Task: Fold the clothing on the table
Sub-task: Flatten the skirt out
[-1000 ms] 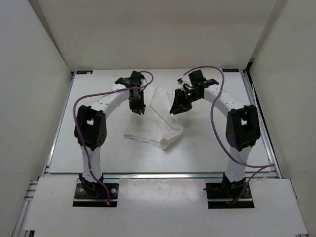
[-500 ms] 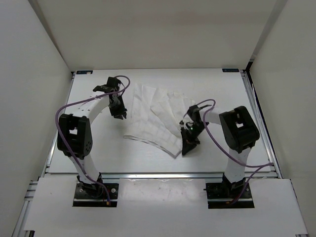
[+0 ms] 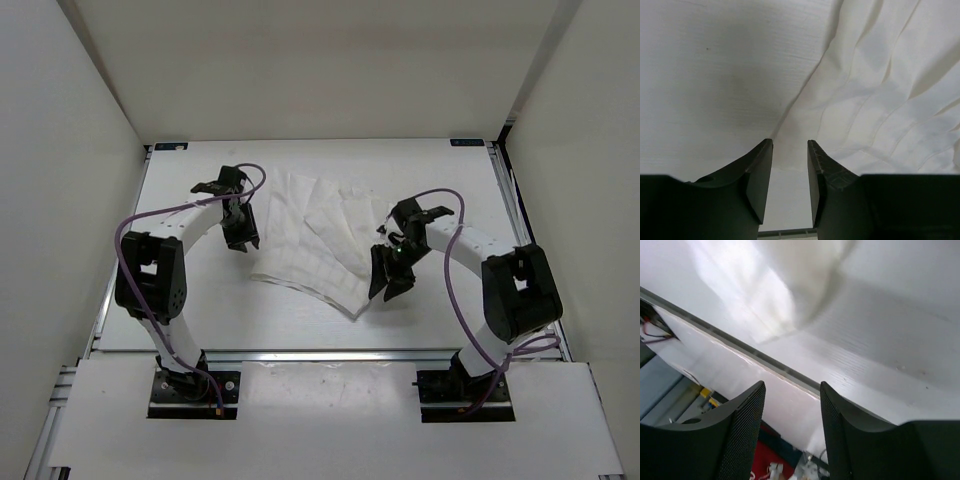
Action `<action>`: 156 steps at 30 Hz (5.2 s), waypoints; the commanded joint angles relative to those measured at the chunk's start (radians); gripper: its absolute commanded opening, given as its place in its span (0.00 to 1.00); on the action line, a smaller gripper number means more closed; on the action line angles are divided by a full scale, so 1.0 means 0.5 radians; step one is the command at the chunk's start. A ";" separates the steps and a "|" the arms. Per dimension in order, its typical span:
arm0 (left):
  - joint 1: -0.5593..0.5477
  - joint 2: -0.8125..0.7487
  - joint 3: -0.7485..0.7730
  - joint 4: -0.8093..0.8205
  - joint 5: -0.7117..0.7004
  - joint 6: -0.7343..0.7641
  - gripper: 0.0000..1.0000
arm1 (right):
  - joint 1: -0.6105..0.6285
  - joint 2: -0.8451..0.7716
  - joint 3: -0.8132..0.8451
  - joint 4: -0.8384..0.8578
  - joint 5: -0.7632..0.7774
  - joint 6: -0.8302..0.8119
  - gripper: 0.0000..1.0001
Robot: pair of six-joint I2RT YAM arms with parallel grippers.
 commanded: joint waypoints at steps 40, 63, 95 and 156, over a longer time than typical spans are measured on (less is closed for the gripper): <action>0.040 -0.256 -0.146 0.078 0.281 0.055 0.44 | 0.220 0.288 -0.131 0.470 0.015 1.304 0.25; 0.074 -0.311 -0.210 0.115 0.303 0.021 0.45 | -0.147 -0.062 0.026 -0.131 0.816 1.025 0.00; -0.110 -0.339 -0.615 0.366 0.900 -0.037 0.62 | -0.577 -1.176 -1.180 0.089 -0.086 0.798 0.00; -0.018 -0.477 -1.005 0.572 0.757 -0.009 0.62 | -0.709 -0.878 -1.220 0.246 0.092 0.733 0.00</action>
